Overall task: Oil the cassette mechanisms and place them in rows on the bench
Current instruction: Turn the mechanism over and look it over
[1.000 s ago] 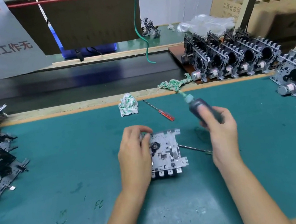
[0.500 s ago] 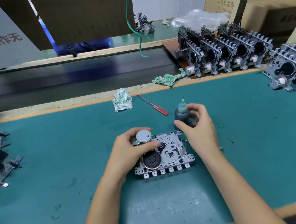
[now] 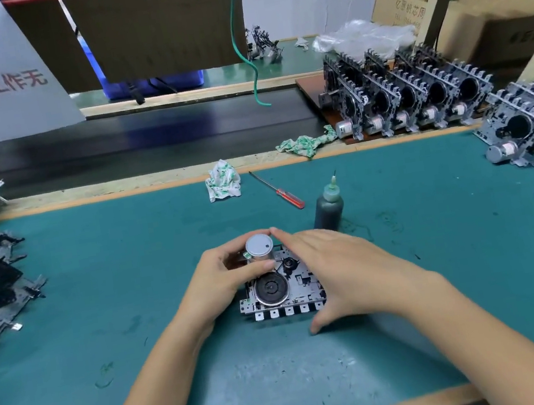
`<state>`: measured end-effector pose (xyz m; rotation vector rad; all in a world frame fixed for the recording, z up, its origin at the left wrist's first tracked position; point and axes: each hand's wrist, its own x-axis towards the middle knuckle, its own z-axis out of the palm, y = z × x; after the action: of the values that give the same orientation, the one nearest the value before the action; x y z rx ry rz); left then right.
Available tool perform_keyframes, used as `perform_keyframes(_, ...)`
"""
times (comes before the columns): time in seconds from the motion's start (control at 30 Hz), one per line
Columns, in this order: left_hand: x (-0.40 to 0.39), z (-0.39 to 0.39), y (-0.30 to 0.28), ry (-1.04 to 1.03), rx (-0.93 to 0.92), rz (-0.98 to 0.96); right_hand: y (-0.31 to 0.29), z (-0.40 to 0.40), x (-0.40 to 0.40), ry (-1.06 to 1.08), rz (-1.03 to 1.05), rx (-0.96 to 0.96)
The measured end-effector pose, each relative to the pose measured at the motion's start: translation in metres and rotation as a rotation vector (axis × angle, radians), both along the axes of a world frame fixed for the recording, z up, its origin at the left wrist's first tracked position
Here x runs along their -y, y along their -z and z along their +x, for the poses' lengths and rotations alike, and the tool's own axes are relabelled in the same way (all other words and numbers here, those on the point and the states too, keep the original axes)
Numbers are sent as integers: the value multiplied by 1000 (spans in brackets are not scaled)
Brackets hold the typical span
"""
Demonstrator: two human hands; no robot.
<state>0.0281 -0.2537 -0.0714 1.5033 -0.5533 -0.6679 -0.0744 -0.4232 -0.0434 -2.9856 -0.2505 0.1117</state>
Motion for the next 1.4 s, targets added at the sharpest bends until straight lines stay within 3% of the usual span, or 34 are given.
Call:
perform_keyframes(0.3,-10,7,-1,-14,31,21,-1,8,2,40,-28,59)
perform_keyframes(0.4,-12,14,-7,26,-9,-39,-5,7,1,52,92,55)
perform_keyframes(0.47,-14,19,-6,123,-259,-161,-7,6,0,81,356,7)
perform_keyframes(0.57,-7,13,-6,313,-657,-356,-14,4,-15,78,1213,-326)
perform_keyframes(0.63,3,1,-5,407,-709,-440,-10,5,-26,-43,1741,-530)
perform_keyframes(0.67,8,-5,-5,406,-710,-457,-6,4,-32,-87,1909,-550)
perform_keyframes(0.7,11,-8,-4,395,-706,-492,-4,3,-36,-59,1952,-507)
perform_keyframes(0.8,10,-8,1,395,-775,-635,0,2,-32,332,1675,-325)
perform_keyframes(0.93,11,0,9,210,-803,-595,14,-11,-5,502,670,451)
perform_keyframes(1.0,18,4,13,99,-823,-544,16,-16,5,501,248,505)
perform_keyframes(1.07,21,6,15,29,-872,-504,24,-17,11,478,47,306)
perform_keyframes(1.17,22,7,16,3,-955,-510,34,-13,18,438,28,135)
perform_keyframes(1.23,21,7,15,-10,-1003,-527,28,-12,28,399,129,53)
perform_keyframes(1.4,18,11,17,19,-1030,-475,11,-16,30,331,1011,-356)
